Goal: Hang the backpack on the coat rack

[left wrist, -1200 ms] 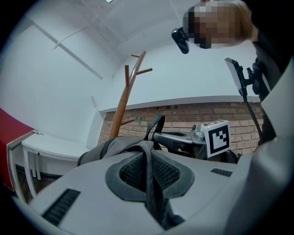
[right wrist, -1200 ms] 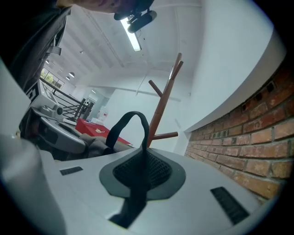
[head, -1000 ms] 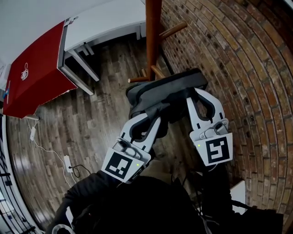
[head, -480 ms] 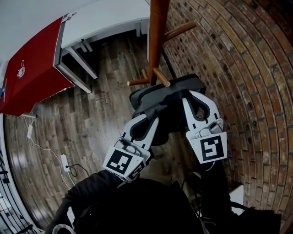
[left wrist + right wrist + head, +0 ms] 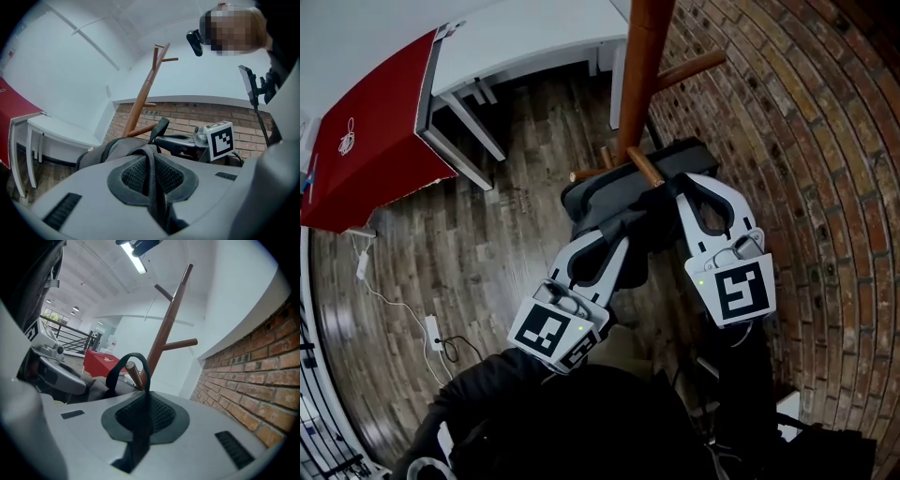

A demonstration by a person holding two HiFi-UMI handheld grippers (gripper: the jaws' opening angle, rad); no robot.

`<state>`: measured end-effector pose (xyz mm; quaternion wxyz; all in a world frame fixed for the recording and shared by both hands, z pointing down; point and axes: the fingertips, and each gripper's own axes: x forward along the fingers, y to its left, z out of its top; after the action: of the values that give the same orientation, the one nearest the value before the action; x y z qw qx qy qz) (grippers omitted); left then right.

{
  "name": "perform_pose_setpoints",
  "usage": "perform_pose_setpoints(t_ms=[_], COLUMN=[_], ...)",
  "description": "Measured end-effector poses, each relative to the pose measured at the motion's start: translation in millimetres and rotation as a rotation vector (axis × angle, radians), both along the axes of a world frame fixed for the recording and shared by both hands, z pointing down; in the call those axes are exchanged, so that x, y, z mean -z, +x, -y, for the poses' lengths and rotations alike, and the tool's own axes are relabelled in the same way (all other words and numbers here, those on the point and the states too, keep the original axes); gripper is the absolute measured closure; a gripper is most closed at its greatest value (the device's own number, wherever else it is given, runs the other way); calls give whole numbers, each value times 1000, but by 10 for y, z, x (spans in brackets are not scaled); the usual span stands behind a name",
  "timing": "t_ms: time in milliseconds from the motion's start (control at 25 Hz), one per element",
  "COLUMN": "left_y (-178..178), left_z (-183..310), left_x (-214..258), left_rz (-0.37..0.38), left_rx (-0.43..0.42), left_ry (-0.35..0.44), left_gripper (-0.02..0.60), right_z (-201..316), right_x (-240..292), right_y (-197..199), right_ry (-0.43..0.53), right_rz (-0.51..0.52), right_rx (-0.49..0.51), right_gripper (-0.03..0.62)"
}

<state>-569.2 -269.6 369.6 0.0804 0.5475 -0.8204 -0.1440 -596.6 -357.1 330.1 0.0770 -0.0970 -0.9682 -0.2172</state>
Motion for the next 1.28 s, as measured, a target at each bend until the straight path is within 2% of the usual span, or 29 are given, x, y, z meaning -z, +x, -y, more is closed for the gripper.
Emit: perform_pose_setpoints(t_ms=[160, 320, 440, 600, 720, 920, 1160, 1200, 1280], left_y=[-15, -92, -157, -228, -269, -268, -234, -223, -184], left_z=[-58, -78, -51, -23, -31, -31, -37, -46, -79], left_x=[153, 230, 170, -35, -172, -322, -332, -340, -375], left_rz=[-2, -33, -48, -77, -89, 5, 117, 142, 170], left_rx=[-2, 3, 18, 34, 45, 43, 51, 57, 68], left_ry=[34, 54, 44, 18, 3, -38, -45, -57, -86], left_gripper=[538, 538, 538, 538, 538, 538, 538, 538, 529], right_z=[-53, -50, -21, 4, -13, 23, 1, 1, -2], right_x=[130, 152, 54, -205, -358, -491, -472, -471, -492], right_y=[-25, -83, -147, -204, -235, -234, -187, -162, -88], right_ry=[-46, -4, -2, -82, -102, -213, -320, -341, -381], right_rz=[12, -25, -47, -80, -82, -18, 140, 167, 203], right_rx=[4, 15, 19, -7, 3, -26, -65, -77, -102], right_gripper=[572, 572, 572, 572, 572, 572, 569, 559, 480])
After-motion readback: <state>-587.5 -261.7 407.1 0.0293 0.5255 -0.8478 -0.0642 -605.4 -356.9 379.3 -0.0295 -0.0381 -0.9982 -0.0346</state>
